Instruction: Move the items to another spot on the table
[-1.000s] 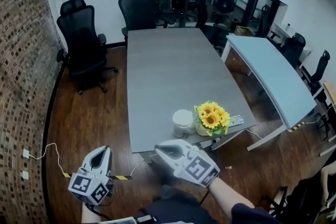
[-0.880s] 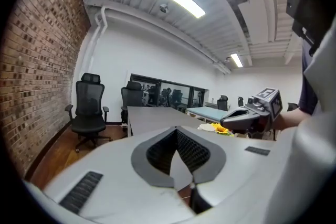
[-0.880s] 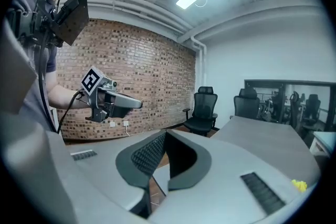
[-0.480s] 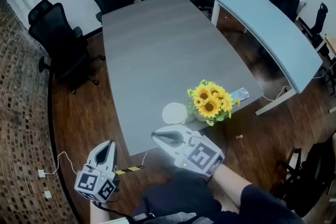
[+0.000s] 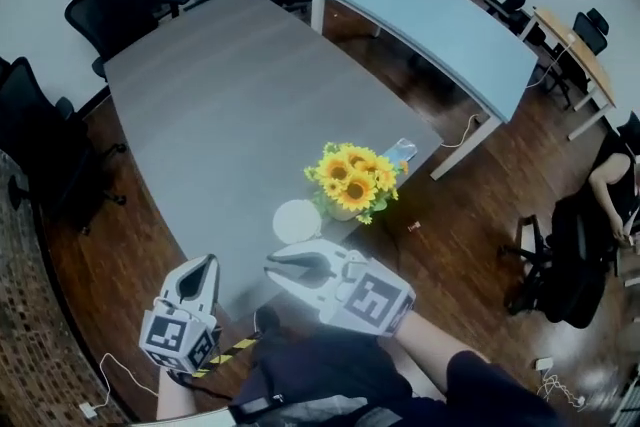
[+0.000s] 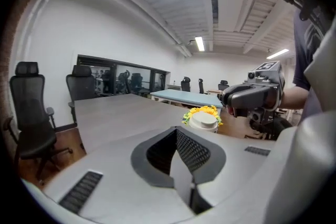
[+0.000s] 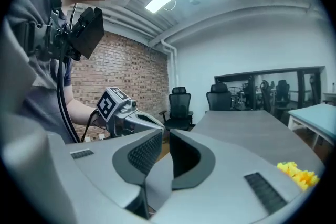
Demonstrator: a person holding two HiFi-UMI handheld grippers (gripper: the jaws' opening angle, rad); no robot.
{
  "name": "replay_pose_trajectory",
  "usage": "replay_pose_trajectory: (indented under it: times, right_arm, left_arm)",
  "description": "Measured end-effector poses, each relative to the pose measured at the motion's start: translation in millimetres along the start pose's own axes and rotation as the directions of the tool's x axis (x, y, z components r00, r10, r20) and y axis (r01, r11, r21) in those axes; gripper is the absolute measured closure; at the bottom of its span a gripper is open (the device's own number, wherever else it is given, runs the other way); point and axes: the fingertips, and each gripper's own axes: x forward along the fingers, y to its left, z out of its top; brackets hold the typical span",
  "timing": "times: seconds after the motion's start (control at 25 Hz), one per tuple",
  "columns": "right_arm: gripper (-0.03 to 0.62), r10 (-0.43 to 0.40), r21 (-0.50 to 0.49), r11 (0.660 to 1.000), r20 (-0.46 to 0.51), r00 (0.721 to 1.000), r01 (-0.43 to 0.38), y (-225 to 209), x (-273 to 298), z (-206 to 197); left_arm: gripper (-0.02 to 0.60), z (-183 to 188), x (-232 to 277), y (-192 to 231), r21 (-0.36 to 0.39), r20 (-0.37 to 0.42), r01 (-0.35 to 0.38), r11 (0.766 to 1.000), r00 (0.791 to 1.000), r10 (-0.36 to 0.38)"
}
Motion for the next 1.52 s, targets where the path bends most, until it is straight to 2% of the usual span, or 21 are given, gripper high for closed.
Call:
replay_pose_trajectory:
  times: [0.12, 0.24, 0.36, 0.52, 0.56, 0.64, 0.68, 0.76, 0.84, 0.88, 0.96, 1.24, 1.32, 1.52]
  right_arm:
    - [0.539, -0.147, 0.017, 0.989, 0.008, 0.989, 0.147, -7, -5, 5]
    - [0.539, -0.272, 0.025, 0.962, -0.001, 0.962, 0.272, -16, -12, 8]
    - [0.539, -0.387, 0.048, 0.92, -0.03, 0.922, 0.388, -26, -26, -2]
    - [0.537, -0.525, 0.033, 0.849, -0.063, 0.849, 0.527, -37, -51, -18]
    - [0.511, -0.552, 0.035, 0.831, -0.072, 0.831, 0.555, -39, -57, -24]
    - [0.373, -0.596, 0.071, 0.795, -0.096, 0.797, 0.603, -41, -70, -40]
    - [0.364, -0.611, 0.089, 0.779, -0.109, 0.784, 0.62, -41, -75, -48]
    - [0.335, -0.623, 0.094, 0.765, -0.142, 0.769, 0.637, -41, -82, -64]
    - [0.31, -0.618, 0.094, 0.765, -0.174, 0.767, 0.637, -40, -82, -76]
    - [0.297, -0.612, 0.096, 0.768, -0.185, 0.769, 0.634, -40, -80, -80]
    - [0.277, -0.593, 0.104, 0.778, -0.203, 0.779, 0.619, -45, -75, -91]
    - [0.226, -0.477, 0.151, 0.833, -0.289, 0.83, 0.532, -69, -54, -139]
    - [0.226, -0.447, 0.172, 0.845, -0.292, 0.846, 0.506, -75, -51, -148]
    - [0.224, -0.402, 0.174, 0.87, -0.295, 0.867, 0.462, -91, -34, -165]
  left_arm:
    - [0.575, -1, 20, 2, 0.05, -0.001, 0.134, 0.99, 0.991, -0.134]
    - [0.575, -3, 38, -2, 0.106, -0.013, 0.238, 0.965, 0.971, -0.238]
    - [0.574, -6, 55, -15, 0.159, -0.036, 0.322, 0.933, 0.947, -0.32]
    - [0.574, -13, 77, -31, 0.216, -0.055, 0.405, 0.888, 0.913, -0.403]
    - [0.574, -16, 82, -34, 0.226, -0.057, 0.421, 0.878, 0.906, -0.42]
    - [0.571, -20, 87, -42, 0.26, -0.057, 0.451, 0.854, 0.89, -0.453]
    - [0.557, -22, 88, -46, 0.283, -0.056, 0.467, 0.838, 0.88, -0.471]
    - [0.443, -27, 92, -55, 0.303, -0.072, 0.509, 0.805, 0.855, -0.514]
    - [0.314, -35, 98, -62, 0.289, -0.109, 0.56, 0.776, 0.825, -0.555]
    - [0.278, -39, 102, -66, 0.283, -0.126, 0.581, 0.763, 0.811, -0.571]
    - [0.27, -46, 113, -74, 0.284, -0.158, 0.611, 0.739, 0.79, -0.592]
    - [0.221, -67, 140, -92, 0.298, -0.257, 0.671, 0.679, 0.742, -0.62]
    - [0.199, -71, 145, -93, 0.298, -0.278, 0.68, 0.671, 0.734, -0.62]
    - [0.198, -82, 160, -95, 0.297, -0.335, 0.687, 0.663, 0.725, -0.602]
